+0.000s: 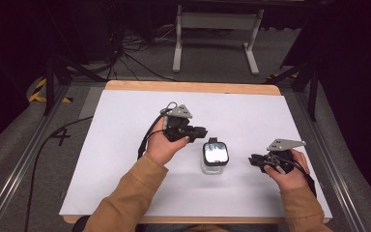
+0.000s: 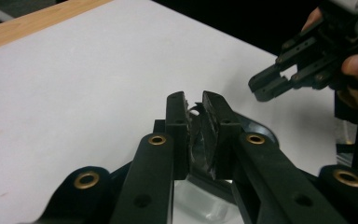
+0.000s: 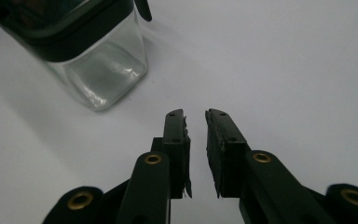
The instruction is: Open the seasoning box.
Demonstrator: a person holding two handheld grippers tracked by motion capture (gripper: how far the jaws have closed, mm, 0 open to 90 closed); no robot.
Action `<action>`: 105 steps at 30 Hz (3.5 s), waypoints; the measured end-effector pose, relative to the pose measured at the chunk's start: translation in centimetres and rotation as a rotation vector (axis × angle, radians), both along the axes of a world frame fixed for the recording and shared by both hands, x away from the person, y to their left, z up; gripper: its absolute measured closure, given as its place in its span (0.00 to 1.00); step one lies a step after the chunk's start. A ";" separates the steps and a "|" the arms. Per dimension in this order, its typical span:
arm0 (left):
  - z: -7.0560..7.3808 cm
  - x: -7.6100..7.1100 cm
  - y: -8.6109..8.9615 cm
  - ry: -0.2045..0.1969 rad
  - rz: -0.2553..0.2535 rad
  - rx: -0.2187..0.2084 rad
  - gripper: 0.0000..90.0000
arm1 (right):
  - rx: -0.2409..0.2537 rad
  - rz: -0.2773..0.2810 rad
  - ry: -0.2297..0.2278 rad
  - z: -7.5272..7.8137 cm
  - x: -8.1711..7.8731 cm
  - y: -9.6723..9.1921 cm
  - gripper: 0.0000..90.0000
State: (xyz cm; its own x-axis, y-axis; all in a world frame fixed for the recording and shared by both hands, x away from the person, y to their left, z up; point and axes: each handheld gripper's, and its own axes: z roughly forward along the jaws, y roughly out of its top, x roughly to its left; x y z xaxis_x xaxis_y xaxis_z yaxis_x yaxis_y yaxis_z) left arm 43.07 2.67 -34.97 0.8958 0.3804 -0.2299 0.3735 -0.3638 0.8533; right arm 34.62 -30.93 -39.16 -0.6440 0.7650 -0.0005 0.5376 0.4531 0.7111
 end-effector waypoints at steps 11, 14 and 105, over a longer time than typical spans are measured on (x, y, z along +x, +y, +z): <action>-1.9 1.7 -2.1 0.010 0.011 0.007 0.92 | 0.009 -0.055 0.005 -0.3 -1.3 -1.4 0.87; -2.1 1.6 -2.5 0.003 0.036 0.003 0.91 | 0.008 -0.050 0.003 -0.4 -1.2 -1.3 0.87; -0.1 -3.9 -0.5 0.099 -0.106 0.099 1.00 | 0.188 0.188 -0.264 3.6 1.2 7.1 1.00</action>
